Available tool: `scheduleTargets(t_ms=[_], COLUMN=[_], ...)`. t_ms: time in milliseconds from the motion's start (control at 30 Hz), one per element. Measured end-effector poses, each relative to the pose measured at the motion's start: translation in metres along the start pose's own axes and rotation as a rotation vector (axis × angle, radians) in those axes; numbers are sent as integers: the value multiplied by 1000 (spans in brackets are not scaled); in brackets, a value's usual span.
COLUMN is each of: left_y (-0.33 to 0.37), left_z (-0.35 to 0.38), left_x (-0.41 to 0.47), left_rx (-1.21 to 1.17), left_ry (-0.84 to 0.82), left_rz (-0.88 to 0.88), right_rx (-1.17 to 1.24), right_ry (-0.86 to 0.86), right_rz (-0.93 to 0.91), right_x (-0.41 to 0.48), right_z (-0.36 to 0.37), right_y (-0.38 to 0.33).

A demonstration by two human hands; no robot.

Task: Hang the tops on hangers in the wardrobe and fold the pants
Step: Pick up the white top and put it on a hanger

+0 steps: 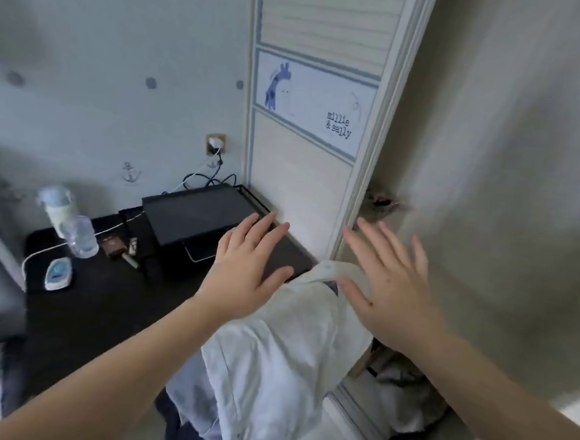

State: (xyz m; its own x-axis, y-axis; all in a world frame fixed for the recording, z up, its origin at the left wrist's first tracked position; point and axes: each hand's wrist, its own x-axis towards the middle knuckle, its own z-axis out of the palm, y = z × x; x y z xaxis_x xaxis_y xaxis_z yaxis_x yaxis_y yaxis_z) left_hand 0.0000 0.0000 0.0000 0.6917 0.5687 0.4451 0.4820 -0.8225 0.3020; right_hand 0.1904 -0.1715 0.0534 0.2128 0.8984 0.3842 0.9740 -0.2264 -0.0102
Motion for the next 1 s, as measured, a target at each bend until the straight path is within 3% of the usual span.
scheduleTargets(t_ms=[400, 833, 1000], left_y=[-46, 75, 114], left_z=[6, 11, 8], left_x=[-107, -306, -383], left_rx=[66, 209, 205], left_ry=[119, 328, 466], left_rz=[-629, -1424, -1655], right_rx=[295, 576, 561], right_ry=[-193, -507, -587], right_rz=[-442, -1109, -1335], right_x=[65, -11, -59], right_z=[80, 127, 132], right_y=[-67, -188, -252])
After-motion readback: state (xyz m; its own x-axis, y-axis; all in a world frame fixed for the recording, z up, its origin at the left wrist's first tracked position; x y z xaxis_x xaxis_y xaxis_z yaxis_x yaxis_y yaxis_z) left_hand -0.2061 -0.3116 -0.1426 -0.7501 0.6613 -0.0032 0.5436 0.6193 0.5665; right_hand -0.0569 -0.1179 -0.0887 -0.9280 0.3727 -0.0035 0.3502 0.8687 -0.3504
